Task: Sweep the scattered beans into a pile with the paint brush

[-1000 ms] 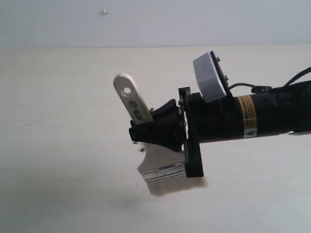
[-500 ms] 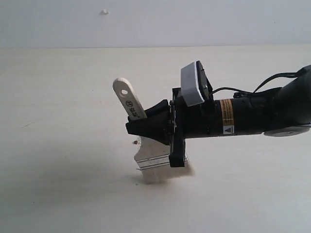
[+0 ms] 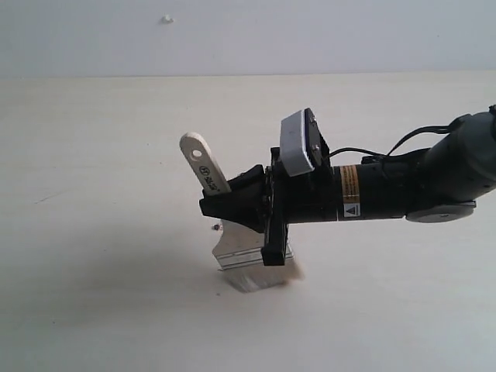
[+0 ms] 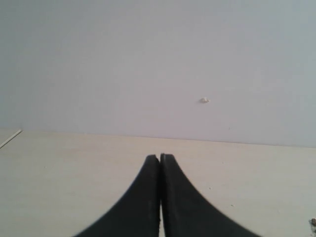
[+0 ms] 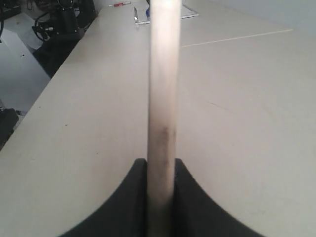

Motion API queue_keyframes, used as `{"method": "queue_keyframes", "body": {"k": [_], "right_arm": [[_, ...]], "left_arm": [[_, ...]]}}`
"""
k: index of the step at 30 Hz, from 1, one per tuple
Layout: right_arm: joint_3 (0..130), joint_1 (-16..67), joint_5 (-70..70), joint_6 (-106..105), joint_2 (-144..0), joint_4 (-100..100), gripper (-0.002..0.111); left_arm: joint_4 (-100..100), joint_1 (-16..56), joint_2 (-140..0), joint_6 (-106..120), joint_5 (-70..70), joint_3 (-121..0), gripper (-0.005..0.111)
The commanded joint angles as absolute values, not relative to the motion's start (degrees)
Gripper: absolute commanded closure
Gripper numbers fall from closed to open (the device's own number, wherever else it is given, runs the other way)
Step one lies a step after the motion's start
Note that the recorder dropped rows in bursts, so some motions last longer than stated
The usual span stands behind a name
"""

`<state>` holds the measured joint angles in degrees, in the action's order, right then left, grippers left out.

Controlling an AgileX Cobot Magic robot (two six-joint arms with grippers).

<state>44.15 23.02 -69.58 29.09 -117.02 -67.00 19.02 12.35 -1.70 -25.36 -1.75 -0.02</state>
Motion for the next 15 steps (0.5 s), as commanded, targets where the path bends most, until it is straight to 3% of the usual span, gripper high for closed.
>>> {"method": "queue_keyframes", "body": {"k": [1, 15], "right_arm": [[47.62, 22.65, -69.96, 28.20, -119.42, -66.28, 0.108], [57.18, 19.50, -69.96, 31.81, -125.38, -66.28, 0.108]], "left_arm": [[19.25, 12.66, -1.35, -25.26, -1.67, 0.00, 0.107], [19.25, 12.66, -1.35, -25.26, -1.67, 0.00, 0.107]]}}
